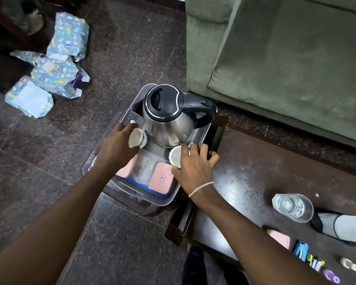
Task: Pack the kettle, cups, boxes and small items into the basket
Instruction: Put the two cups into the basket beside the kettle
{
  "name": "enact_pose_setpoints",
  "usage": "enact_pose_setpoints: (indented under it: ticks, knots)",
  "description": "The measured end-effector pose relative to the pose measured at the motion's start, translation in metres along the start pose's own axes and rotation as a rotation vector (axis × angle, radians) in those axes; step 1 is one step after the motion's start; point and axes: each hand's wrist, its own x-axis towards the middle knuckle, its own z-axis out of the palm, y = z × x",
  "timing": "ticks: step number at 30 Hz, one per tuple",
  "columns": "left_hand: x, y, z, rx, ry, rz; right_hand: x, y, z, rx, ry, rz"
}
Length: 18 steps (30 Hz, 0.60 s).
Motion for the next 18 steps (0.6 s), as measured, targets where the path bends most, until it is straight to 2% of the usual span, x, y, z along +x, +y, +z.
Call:
enact_pose_setpoints:
  ticks: [12,18]
  knots:
    - [0.013,0.001,0.01,0.055,-0.019,0.063,0.003,-0.003,0.002,0.022,-0.074,0.008]
    - [0.004,0.008,0.001,0.098,-0.042,-0.002,-0.004,0.003,-0.01,0.071,-0.065,-0.045]
